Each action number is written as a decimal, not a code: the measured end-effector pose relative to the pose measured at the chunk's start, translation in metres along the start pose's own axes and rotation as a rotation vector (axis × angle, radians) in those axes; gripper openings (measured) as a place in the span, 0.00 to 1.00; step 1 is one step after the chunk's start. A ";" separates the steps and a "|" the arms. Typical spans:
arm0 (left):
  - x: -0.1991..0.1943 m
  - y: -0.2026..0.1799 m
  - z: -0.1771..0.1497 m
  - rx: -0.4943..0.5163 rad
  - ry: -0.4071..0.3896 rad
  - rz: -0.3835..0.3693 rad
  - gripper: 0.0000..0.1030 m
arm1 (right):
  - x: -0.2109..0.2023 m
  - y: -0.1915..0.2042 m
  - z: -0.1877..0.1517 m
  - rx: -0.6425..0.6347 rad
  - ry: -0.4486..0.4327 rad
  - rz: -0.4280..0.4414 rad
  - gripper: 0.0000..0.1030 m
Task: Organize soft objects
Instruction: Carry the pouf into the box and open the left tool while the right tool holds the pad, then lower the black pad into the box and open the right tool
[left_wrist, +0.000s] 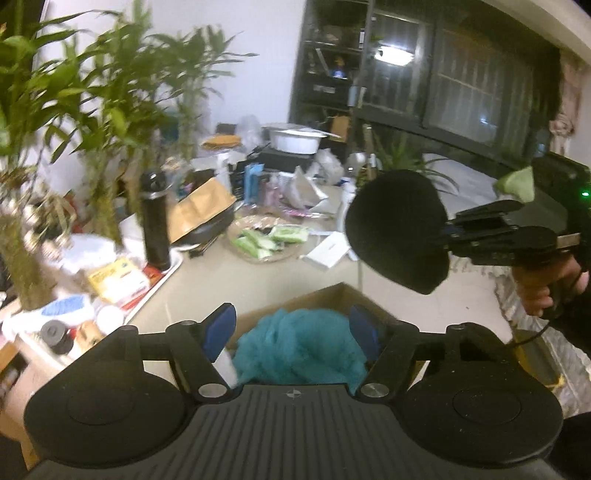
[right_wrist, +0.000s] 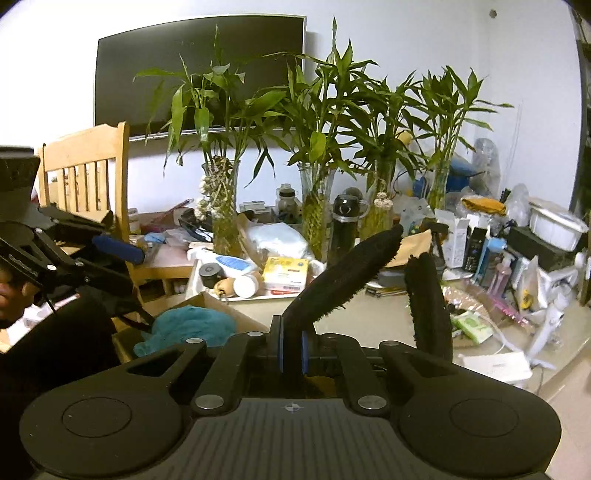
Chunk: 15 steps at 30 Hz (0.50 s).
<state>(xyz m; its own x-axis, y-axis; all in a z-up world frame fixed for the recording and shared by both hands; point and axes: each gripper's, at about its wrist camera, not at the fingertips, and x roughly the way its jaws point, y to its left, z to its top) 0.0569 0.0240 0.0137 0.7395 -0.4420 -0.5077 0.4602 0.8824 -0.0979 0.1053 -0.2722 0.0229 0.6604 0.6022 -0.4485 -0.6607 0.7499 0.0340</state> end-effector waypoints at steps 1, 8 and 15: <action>-0.001 0.002 -0.001 -0.009 0.002 0.008 0.65 | -0.001 0.000 -0.001 0.009 0.001 0.010 0.11; -0.020 0.009 -0.012 -0.079 -0.010 0.011 0.65 | -0.009 0.008 0.000 0.040 -0.007 0.135 0.11; -0.031 0.012 -0.014 -0.118 -0.027 0.005 0.65 | 0.002 -0.004 -0.004 0.232 -0.036 0.347 0.24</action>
<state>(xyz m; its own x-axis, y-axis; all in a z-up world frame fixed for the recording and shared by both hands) 0.0329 0.0506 0.0161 0.7558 -0.4399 -0.4851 0.3963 0.8970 -0.1960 0.1083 -0.2751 0.0179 0.4280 0.8360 -0.3433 -0.7507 0.5404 0.3800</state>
